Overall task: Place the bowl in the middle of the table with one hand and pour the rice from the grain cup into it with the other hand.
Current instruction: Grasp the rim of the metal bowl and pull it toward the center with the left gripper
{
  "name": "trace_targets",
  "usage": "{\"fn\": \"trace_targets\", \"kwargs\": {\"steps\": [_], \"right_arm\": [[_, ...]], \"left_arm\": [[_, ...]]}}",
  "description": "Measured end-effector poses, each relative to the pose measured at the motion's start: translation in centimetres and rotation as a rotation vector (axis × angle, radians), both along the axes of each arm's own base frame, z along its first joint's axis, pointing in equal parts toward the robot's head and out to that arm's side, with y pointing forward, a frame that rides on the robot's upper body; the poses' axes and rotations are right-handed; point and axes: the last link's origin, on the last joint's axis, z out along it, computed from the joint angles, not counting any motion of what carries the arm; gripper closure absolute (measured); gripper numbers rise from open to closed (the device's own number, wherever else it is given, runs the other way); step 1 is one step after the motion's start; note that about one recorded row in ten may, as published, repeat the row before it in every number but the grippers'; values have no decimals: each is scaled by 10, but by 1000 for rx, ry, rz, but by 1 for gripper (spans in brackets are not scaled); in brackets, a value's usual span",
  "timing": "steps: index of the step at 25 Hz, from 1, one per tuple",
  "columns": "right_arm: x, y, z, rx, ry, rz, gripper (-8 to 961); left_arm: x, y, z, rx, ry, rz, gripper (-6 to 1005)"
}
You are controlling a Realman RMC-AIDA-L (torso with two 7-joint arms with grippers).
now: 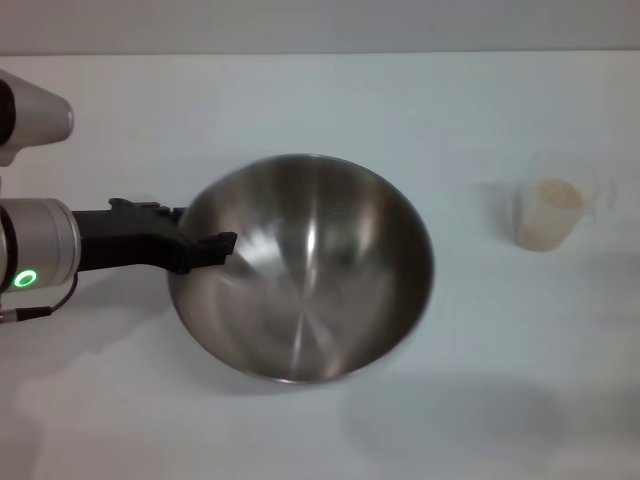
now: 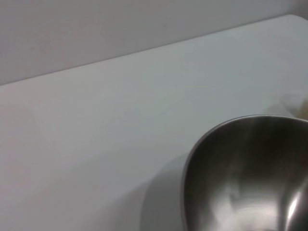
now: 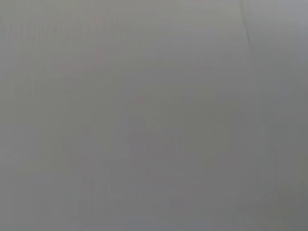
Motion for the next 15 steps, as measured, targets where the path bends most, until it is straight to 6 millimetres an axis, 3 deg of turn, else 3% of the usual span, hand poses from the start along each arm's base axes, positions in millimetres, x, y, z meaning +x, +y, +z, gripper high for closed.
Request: {"fn": "trace_targets", "kwargs": {"steps": [6,15], "right_arm": [[0,0,0,0,0,-1,126],[0,0,0,0,0,1,126]], "left_arm": [[5,1,-2,-16,2,-21,301],[7,3,-3,-21,3,-27,695]]}}
